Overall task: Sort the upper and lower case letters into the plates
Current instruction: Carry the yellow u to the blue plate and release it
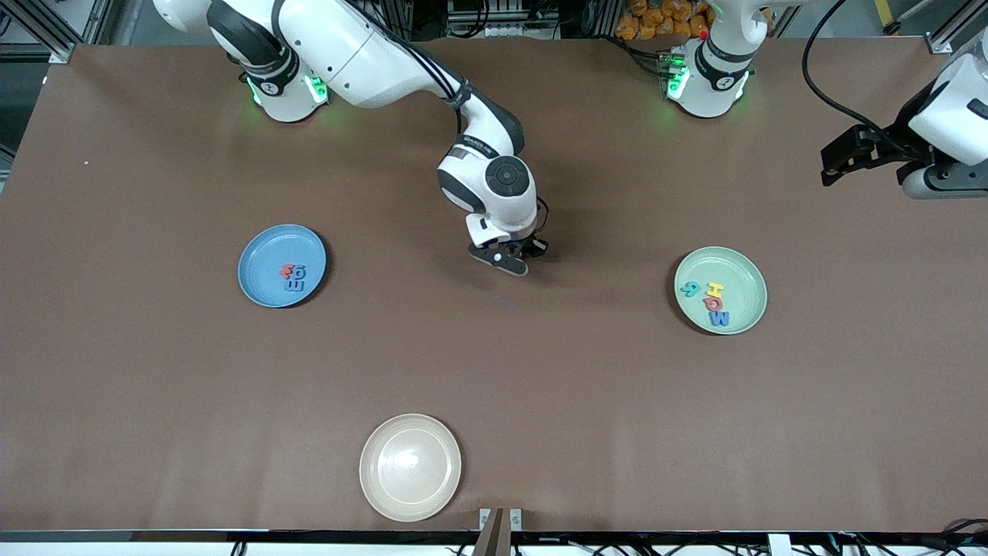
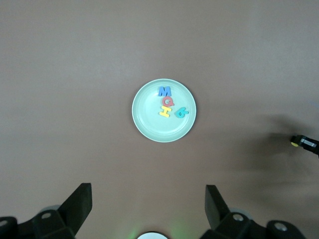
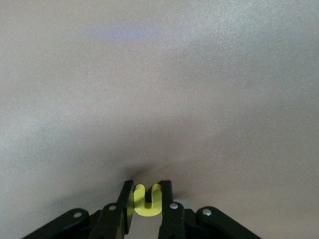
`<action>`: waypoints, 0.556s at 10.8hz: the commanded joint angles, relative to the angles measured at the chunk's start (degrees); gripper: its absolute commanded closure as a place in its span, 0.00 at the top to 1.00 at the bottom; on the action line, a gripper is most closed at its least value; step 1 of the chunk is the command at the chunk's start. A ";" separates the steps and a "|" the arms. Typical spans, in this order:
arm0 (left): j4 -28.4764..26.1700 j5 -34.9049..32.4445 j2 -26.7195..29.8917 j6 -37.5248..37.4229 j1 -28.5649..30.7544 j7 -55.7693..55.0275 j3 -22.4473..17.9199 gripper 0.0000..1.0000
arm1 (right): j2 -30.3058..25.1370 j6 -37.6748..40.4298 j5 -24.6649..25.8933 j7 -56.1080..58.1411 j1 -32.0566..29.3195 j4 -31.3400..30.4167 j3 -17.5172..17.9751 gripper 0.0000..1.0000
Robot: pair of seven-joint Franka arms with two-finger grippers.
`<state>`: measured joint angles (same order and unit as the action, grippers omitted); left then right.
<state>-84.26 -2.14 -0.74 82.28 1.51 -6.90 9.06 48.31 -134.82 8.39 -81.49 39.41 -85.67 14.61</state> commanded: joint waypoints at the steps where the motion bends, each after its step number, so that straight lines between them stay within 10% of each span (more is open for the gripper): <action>1: -2.48 1.96 1.44 2.00 0.16 1.79 -2.37 1.00 | -1.72 1.22 0.67 -0.52 -5.54 0.42 3.91 0.00; 6: -3.71 3.02 3.64 2.36 0.07 1.80 -3.17 1.00 | -5.85 13.42 0.67 6.94 -25.29 -0.11 13.14 0.00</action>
<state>-85.56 -0.70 0.94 84.01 1.69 -6.50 6.56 44.22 -124.99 8.39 -76.90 21.69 -84.43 23.61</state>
